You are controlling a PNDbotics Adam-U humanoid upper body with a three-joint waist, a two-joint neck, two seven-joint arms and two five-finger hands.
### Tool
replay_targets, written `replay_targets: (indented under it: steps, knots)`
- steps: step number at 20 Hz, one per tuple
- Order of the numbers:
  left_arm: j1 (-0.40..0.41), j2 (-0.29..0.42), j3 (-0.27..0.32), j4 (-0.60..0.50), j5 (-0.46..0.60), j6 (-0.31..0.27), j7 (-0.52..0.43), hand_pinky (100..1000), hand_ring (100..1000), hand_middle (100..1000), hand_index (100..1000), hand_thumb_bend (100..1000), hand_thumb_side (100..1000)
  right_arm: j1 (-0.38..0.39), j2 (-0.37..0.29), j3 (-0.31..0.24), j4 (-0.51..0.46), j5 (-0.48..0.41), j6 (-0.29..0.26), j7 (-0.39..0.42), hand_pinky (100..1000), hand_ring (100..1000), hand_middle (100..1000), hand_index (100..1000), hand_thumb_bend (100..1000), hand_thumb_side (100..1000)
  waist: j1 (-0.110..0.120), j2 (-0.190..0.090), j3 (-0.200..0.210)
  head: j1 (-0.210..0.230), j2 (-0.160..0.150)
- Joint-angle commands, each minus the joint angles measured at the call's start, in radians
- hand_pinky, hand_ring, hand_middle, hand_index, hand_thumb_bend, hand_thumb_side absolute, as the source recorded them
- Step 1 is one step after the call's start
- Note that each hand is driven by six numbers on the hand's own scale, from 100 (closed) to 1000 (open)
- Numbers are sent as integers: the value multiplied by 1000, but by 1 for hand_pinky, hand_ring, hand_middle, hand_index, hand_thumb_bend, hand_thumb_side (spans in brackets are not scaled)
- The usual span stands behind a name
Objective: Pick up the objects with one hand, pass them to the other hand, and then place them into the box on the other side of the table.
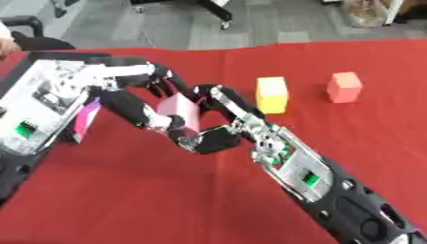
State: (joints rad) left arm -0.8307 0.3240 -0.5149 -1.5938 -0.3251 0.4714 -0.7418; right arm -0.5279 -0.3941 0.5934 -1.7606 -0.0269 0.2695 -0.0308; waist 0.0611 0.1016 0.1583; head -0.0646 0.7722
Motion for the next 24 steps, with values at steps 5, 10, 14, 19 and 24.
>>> replay_targets:
  steps: [5,10,14,19,24]
  knots:
    - [-5,20,16,-20,-5,103,-117,859,821,818,814,239,314,-20,-16,-12,-32,-13,3,1,774,522,489,575,183,100,7,-11,0,-1,-2]
    - [-1,24,30,-48,8,103,-114,861,820,821,825,327,379,-18,-18,-11,-20,-7,5,1,774,521,488,574,173,100,8,-10,0,-1,-2]
    - [2,27,34,-72,15,106,-118,866,825,826,835,394,415,-19,-18,-10,-15,-6,3,-1,774,521,488,573,170,100,9,-9,0,-3,-2]
    - [4,32,36,-76,4,103,-125,870,829,829,836,439,421,-18,-18,-11,-8,-9,5,-2,773,520,488,573,165,100,10,-9,1,-5,-2]
    - [5,30,37,-78,1,98,-134,873,831,830,837,443,416,-18,-18,-13,-10,-15,10,0,771,520,488,572,166,100,10,-9,0,-6,-2]
